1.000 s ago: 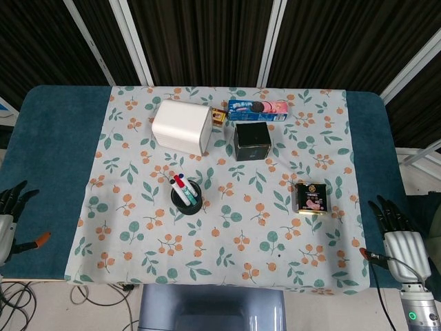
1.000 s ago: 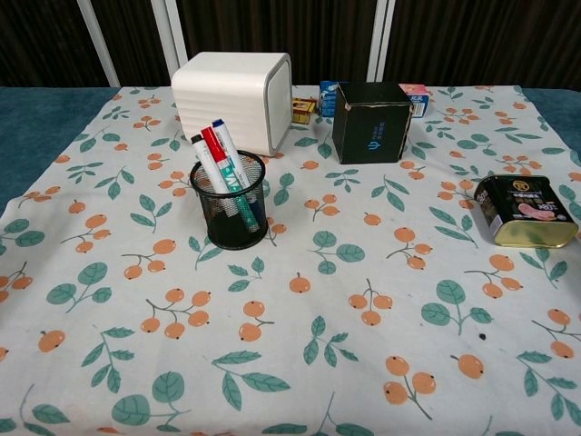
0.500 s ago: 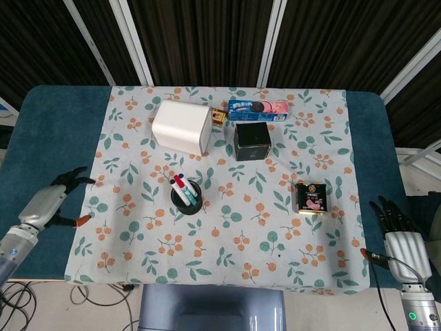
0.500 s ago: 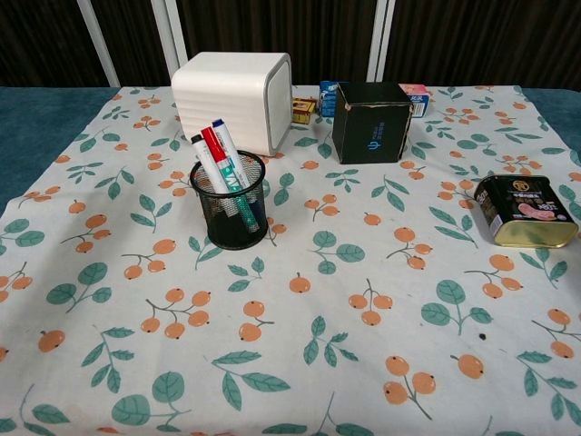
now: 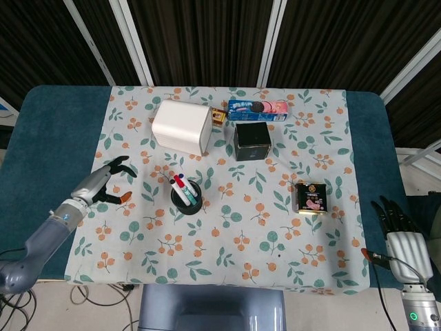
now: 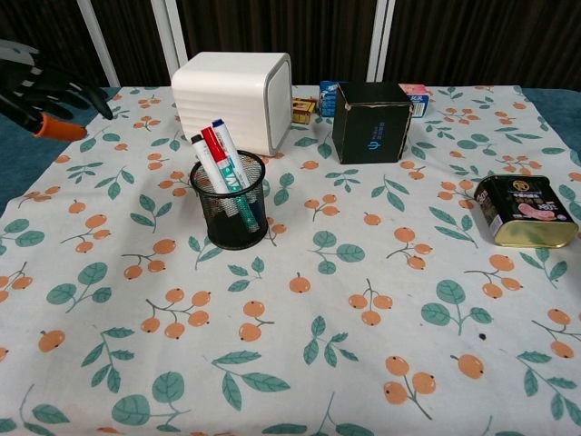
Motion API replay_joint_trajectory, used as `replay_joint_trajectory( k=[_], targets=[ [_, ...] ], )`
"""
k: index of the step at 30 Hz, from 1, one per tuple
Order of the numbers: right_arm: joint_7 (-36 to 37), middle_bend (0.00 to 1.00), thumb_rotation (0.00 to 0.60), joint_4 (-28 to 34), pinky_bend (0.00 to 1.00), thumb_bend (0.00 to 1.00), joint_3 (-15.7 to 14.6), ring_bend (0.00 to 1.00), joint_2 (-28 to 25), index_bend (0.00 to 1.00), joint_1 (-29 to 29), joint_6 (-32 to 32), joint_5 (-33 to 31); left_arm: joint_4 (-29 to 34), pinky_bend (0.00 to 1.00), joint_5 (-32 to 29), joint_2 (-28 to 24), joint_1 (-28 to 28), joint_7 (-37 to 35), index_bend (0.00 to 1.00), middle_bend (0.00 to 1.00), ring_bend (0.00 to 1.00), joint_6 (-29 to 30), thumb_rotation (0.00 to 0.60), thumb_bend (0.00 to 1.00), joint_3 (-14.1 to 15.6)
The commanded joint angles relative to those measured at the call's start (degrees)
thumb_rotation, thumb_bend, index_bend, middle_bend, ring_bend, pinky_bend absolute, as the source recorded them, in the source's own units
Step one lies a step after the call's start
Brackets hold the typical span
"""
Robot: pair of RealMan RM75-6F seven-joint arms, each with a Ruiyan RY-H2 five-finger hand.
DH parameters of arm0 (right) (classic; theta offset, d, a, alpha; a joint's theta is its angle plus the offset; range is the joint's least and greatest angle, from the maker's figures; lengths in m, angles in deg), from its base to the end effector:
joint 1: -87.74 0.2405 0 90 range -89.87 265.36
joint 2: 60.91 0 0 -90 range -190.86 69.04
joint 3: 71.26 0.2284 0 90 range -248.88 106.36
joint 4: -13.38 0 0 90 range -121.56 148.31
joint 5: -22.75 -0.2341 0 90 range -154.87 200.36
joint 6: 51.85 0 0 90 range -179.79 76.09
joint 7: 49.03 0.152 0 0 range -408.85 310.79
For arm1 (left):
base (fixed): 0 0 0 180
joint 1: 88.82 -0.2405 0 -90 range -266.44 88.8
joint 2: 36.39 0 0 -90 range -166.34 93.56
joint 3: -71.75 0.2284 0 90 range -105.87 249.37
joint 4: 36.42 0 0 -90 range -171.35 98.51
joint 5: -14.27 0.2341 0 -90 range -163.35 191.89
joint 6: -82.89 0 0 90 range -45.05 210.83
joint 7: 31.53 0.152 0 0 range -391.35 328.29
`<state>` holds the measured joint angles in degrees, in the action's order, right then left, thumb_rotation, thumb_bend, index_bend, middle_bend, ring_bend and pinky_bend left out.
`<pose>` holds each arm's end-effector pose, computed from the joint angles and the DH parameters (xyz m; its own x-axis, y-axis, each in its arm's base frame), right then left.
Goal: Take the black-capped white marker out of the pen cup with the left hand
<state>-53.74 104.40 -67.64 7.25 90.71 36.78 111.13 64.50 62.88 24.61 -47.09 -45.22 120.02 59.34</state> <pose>-0.2877 -0.1818 0.1141 0.4276 0.0591 0.9020 -0.9031 -0.0166 0.4292 -0.1697 0.3452 0.0526 -0.1119 0.5273 0.8423 0.9937 0.0663 0.0905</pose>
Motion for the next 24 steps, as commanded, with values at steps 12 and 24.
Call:
replay_joint_trajectory(
  k=[12,24],
  targets=[
    [0.51,0.0,0.6,0.24,0.21,0.18,0.16,0.03,-0.18,0.09,-0.12,-0.01,-0.34,1.17,0.0,-26.32,6.34,17.06,21.98,0.38,0.0,0.0,6.65,0.6,0.31,5.26],
    [1.05,0.0,0.6,0.33,0.21,0.18,0.21,0.03,-0.39,0.09,-0.17,-0.09,-0.47,2.09,0.0,-37.42,11.11,23.42,31.28,0.4,0.0,0.0,14.21,0.6,0.35,4.82]
  ],
)
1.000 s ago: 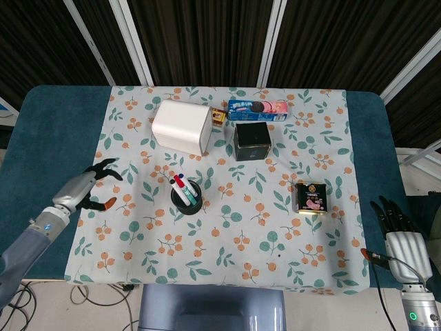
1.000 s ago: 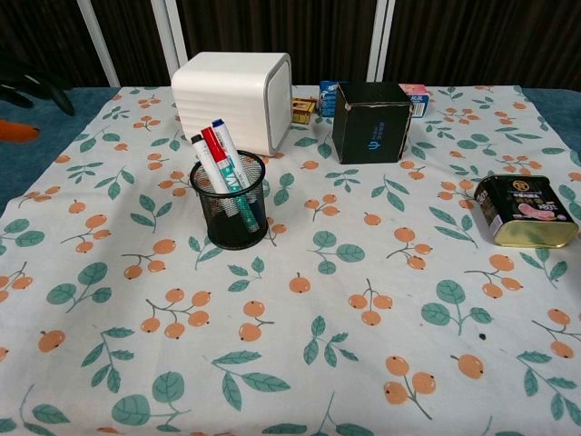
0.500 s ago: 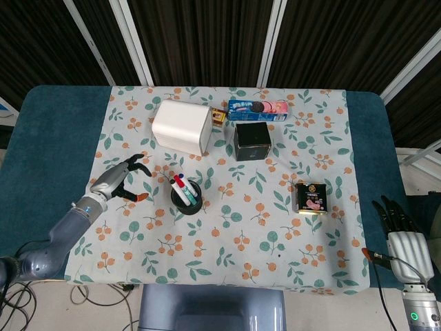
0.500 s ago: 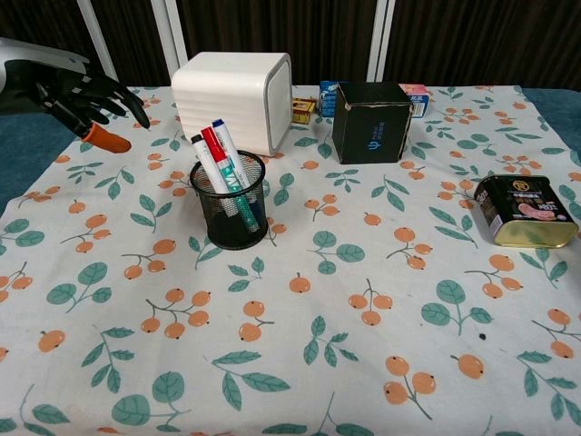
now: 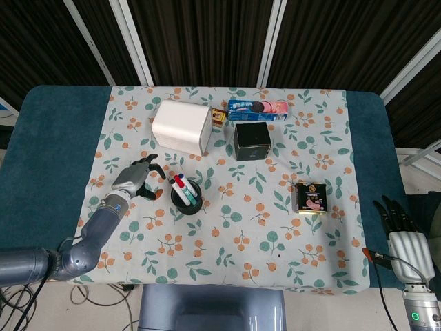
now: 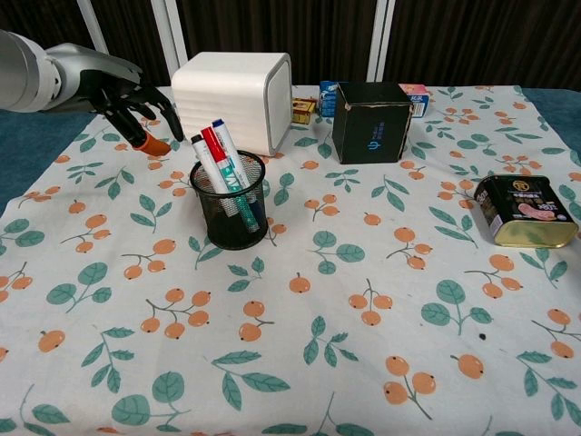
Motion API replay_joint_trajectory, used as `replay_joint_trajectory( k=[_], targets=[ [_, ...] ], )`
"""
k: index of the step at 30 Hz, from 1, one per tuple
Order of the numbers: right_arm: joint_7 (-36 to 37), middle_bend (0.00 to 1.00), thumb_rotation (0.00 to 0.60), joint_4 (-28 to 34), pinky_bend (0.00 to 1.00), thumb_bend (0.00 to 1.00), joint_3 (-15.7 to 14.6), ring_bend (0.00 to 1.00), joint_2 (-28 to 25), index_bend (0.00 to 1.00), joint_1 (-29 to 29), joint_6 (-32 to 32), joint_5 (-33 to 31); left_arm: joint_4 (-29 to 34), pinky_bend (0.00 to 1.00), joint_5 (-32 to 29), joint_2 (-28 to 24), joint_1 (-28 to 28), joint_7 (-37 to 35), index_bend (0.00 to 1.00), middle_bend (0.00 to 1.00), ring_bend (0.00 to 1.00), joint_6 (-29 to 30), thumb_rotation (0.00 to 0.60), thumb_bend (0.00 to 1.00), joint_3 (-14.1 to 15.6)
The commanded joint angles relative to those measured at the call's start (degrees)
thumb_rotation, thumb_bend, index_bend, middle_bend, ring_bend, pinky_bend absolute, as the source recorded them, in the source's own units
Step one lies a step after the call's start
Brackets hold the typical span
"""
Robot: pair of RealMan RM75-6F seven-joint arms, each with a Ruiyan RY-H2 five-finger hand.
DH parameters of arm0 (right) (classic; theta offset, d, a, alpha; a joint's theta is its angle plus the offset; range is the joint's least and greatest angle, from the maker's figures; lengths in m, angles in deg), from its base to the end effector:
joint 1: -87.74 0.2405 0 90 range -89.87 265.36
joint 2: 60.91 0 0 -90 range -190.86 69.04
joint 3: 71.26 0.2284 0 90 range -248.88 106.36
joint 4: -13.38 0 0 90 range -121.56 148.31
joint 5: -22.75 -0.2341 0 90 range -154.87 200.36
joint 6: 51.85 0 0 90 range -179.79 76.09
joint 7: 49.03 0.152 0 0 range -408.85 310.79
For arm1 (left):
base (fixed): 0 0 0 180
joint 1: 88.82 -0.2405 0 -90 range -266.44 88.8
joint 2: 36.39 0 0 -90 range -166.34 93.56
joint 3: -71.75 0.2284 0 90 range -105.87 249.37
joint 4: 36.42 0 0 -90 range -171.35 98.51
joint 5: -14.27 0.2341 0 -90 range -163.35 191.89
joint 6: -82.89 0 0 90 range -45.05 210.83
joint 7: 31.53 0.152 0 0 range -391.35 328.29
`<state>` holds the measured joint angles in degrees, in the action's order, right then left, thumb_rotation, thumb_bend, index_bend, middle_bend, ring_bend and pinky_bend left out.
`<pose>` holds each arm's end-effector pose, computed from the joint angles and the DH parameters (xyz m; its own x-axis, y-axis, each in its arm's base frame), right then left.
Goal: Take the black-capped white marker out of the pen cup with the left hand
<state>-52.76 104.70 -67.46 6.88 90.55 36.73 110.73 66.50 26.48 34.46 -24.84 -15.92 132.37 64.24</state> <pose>-0.2887 -0.1817 0.1163 0.4131 0.0596 0.9088 -0.9101 -0.0084 0.4142 -0.0960 0.3561 0.0026 0.0826 0.5485 0.8320 0.9901 0.0501 -0.1314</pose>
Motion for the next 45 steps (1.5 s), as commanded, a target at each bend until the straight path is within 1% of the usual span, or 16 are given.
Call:
replay_joint_trajectory(
  k=[1,5,9,13,23,33,45],
  targets=[
    [0.12,0.0,0.6,0.07,0.21,0.18,0.05,0.03,-0.05,0.09,-0.02,-0.04,-0.12,0.11,0.0,-1.37,1.73,1.36,2.48,0.4,0.0,0.0,2.35,0.6,0.35,-0.14],
    [0.1,0.0,0.6,0.15,0.21,0.18,0.06,0.03,-0.1,0.09,-0.1,0.04,-0.18,-0.04,0.0,-2.06,2.54,1.47,2.96,0.42,0.0,0.0,2.69,0.6,0.35,-0.61],
    [-0.02,0.0,0.6,0.19,0.21,0.18,0.06,0.03,-0.11,0.09,-0.13,0.04,-0.22,-1.05,0.0,-2.15,3.78,1.41,4.04,0.43,0.0,0.0,4.46,0.6,0.35,-0.76],
    [-0.05,0.0,0.6,0.24,0.21,0.18,0.08,0.03,-0.11,0.09,-0.15,-0.02,-0.34,-1.81,0.0,-2.47,4.33,1.11,4.29,0.43,0.01,0.0,4.64,0.6,0.35,-1.49],
    [-0.03,0.0,0.6,0.28,0.21,0.18,0.14,0.03,-0.15,0.09,-0.2,-0.05,-0.48,-2.12,0.0,-1.02,5.49,0.13,4.69,0.44,0.01,0.0,5.16,0.6,0.35,-3.1],
    [0.04,0.0,0.6,0.31,0.21,0.18,0.16,0.03,-0.18,0.09,-0.21,-0.04,-0.42,-2.76,0.0,-0.89,6.74,-0.29,5.52,0.44,0.01,0.0,6.12,0.6,0.35,-4.4],
    [0.09,0.0,0.6,0.42,0.21,0.18,0.21,0.03,-0.25,0.09,-0.21,-0.1,-0.5,-2.88,0.0,-1.43,7.51,-0.7,7.02,0.45,0.01,0.0,5.71,0.6,0.35,-4.73]
  ],
)
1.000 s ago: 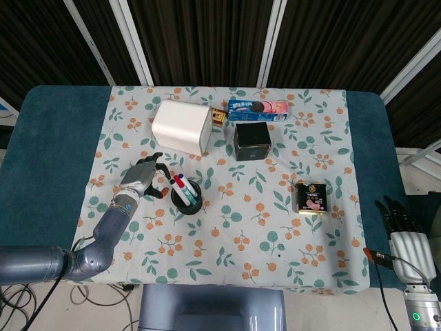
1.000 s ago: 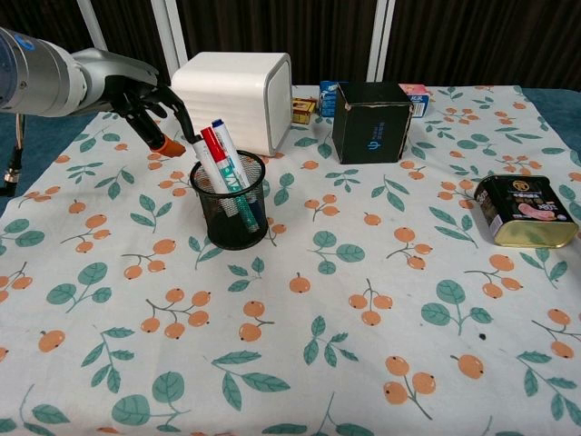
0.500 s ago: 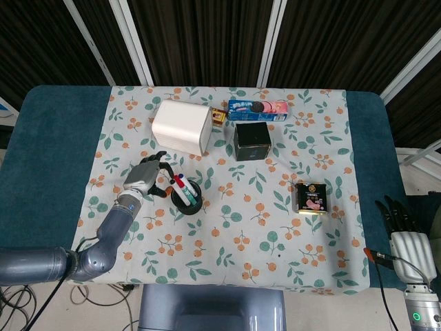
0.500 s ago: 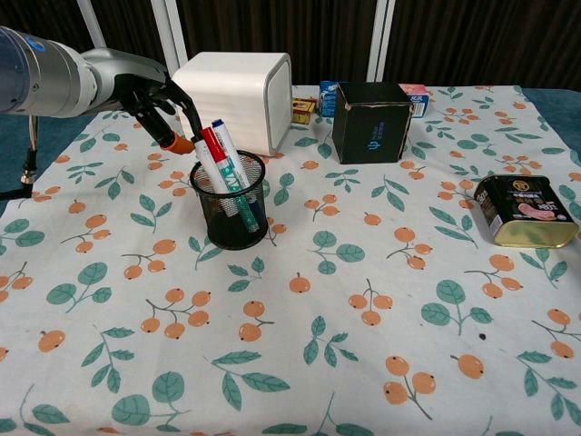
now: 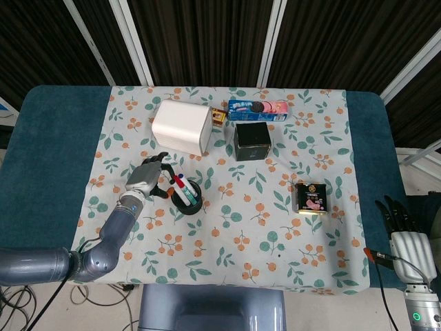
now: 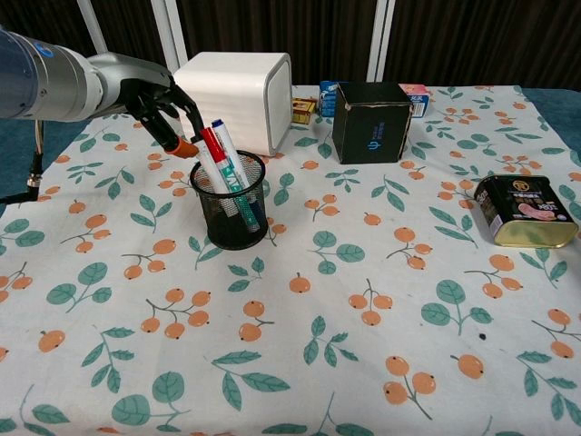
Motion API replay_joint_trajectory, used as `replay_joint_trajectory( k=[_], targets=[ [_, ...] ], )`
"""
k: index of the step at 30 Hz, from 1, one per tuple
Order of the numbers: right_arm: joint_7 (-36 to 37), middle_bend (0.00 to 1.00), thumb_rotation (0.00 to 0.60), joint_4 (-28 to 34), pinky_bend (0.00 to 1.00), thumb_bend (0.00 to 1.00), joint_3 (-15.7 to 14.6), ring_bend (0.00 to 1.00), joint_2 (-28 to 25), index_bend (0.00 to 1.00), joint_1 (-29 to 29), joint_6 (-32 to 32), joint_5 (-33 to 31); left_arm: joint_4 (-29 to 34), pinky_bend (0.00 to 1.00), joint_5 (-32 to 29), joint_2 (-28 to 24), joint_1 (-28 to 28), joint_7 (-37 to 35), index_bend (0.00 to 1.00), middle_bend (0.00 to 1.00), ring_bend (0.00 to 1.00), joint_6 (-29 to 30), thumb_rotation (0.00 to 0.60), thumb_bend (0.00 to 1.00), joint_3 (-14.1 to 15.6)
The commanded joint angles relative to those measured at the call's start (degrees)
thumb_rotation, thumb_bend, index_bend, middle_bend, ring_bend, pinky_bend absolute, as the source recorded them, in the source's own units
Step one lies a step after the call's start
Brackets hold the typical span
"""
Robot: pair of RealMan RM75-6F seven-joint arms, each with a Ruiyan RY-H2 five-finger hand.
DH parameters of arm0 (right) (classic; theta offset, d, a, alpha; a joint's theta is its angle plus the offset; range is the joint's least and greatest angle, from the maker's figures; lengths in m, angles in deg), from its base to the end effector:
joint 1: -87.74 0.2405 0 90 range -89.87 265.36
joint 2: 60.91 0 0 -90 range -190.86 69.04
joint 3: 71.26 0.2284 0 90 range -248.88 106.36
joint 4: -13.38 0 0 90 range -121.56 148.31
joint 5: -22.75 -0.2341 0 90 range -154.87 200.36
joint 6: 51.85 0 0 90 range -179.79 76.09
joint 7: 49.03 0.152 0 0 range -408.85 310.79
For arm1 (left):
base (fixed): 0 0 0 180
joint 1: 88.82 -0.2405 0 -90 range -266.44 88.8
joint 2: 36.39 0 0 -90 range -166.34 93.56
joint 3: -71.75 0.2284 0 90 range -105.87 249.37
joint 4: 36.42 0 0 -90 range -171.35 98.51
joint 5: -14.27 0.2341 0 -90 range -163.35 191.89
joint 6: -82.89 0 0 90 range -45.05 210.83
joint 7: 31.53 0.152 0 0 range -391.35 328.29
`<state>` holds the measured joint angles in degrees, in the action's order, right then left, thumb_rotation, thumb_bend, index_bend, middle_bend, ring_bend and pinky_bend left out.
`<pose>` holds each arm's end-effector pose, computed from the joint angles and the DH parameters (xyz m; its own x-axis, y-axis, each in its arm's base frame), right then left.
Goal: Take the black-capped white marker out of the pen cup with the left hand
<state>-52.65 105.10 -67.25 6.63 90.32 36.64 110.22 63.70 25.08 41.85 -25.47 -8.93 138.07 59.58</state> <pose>-0.2895 -0.1813 0.1178 0.4088 0.0593 0.9107 -0.9124 0.0035 0.4093 -0.0742 0.3575 -0.0179 0.1080 0.5090 0.8540 0.9894 0.0291 -0.1425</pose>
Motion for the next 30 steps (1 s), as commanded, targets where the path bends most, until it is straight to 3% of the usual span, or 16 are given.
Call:
replay_joint_trajectory(
  k=[1,19,30],
  targets=[
    [-0.02,0.0,0.6,0.02,0.21,0.18,0.01,0.03,-0.01,0.09,0.02,-0.01,0.02,-0.12,0.0,0.01,0.23,-0.1,0.09,0.45,0.01,0.0,0.05,0.6,0.35,-0.14],
    [0.24,0.0,0.6,0.48,0.21,0.18,0.09,0.03,-0.19,0.09,-0.04,-0.31,-0.49,0.06,0.0,-0.35,0.99,-0.31,1.69,0.49,0.02,0.0,0.47,0.6,0.36,-1.02],
    [0.05,0.0,0.6,0.53,0.21,0.18,0.17,0.03,-0.11,0.09,-0.1,-0.23,-0.64,0.21,0.0,-1.41,1.07,-0.11,3.4,0.45,0.02,0.0,1.06,0.6,0.36,-0.98]
  ],
)
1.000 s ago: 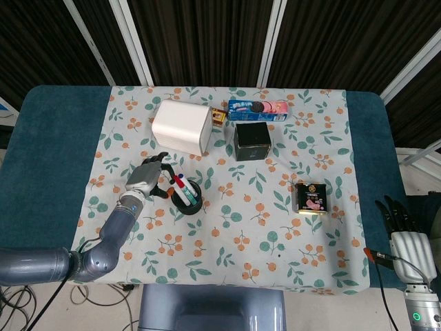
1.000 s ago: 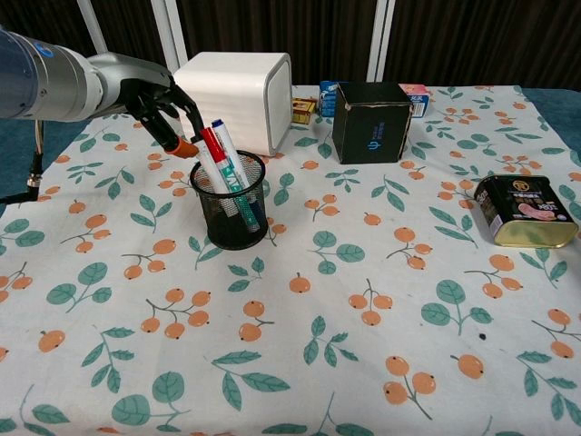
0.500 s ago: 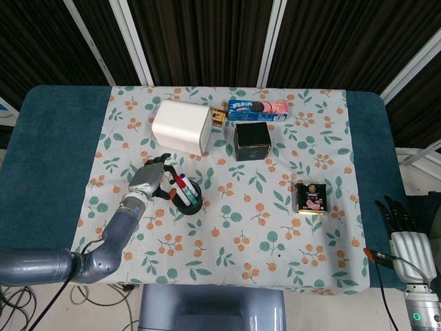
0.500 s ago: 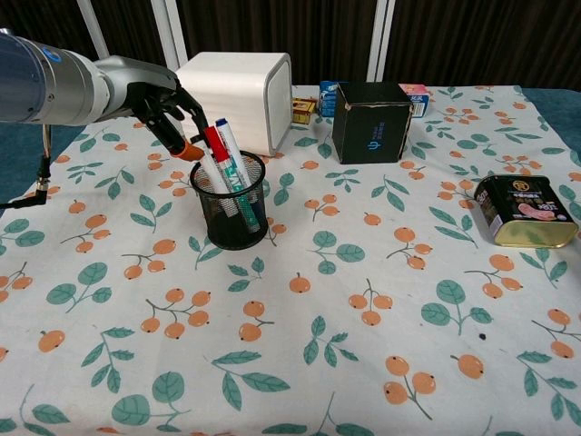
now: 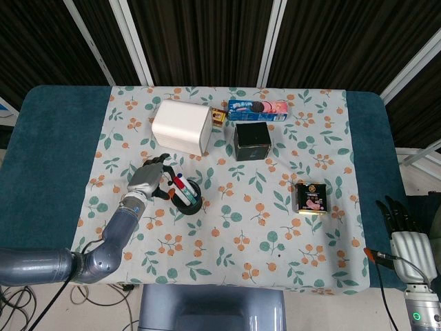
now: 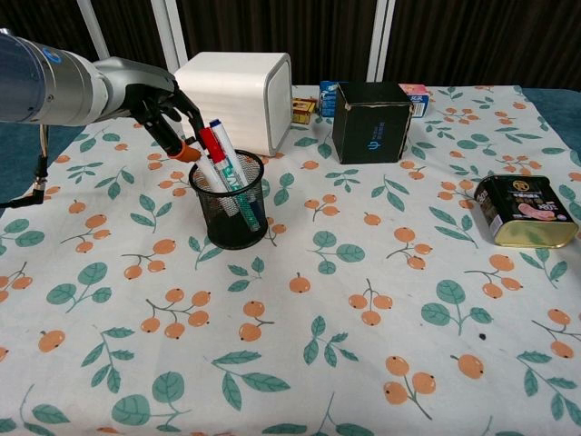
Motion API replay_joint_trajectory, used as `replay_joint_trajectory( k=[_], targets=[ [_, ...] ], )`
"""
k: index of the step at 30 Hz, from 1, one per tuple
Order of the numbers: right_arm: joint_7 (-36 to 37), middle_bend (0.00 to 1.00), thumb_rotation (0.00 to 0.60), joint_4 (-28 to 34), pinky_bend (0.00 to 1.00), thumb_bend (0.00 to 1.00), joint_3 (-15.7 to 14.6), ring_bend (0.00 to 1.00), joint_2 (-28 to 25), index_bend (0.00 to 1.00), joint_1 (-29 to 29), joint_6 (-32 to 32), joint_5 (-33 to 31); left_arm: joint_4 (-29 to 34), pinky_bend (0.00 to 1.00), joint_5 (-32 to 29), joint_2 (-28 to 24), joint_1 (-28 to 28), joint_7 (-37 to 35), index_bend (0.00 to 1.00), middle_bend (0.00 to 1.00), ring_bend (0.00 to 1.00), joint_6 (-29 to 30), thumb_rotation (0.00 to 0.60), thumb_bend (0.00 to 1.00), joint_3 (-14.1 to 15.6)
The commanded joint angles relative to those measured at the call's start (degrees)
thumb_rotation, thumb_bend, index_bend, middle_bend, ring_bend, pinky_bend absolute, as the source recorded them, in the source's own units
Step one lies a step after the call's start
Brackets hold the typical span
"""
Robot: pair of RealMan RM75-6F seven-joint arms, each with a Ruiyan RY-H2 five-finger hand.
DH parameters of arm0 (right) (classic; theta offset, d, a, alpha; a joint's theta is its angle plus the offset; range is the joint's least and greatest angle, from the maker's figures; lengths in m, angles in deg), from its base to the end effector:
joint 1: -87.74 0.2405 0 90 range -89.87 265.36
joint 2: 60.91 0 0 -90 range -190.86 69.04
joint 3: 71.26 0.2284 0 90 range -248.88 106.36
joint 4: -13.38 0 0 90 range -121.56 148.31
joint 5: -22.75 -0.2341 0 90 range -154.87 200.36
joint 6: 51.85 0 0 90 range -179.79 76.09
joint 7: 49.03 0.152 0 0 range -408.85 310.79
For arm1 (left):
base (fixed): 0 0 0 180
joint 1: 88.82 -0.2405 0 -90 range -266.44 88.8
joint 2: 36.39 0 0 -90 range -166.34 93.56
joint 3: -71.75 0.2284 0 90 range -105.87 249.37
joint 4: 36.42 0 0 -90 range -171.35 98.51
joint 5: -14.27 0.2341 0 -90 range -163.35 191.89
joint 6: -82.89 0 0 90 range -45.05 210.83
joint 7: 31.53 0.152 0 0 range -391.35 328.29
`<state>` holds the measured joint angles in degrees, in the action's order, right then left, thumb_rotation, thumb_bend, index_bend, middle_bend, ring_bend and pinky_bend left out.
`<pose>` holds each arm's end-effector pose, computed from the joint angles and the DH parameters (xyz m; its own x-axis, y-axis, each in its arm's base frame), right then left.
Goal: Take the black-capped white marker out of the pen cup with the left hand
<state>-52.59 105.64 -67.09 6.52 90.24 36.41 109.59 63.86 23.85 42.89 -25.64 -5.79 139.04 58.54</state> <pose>-0.2895 -0.1815 0.1180 0.4007 0.0566 0.9145 -0.9162 0.0147 0.4005 -0.0706 0.3551 -0.0214 0.1302 0.5120 0.8490 0.9859 0.0243 -0.1658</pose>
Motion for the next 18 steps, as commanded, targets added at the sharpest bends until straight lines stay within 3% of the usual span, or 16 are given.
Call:
replay_joint_trajectory(
  k=[1,18],
  targets=[
    [-0.02,0.0,0.6,-0.01,0.21,0.18,0.01,0.03,0.02,0.09,-0.01,0.01,-0.03,0.04,0.0,-0.28,0.07,0.1,0.42,0.45,0.02,0.0,0.09,0.6,0.36,0.07],
    [0.1,0.0,0.6,0.45,0.21,0.18,0.1,0.03,-0.08,0.09,-0.06,-0.33,-0.61,0.67,0.0,0.04,0.23,-0.21,1.12,0.52,0.05,0.0,0.78,0.6,0.38,-0.65]
  ],
)
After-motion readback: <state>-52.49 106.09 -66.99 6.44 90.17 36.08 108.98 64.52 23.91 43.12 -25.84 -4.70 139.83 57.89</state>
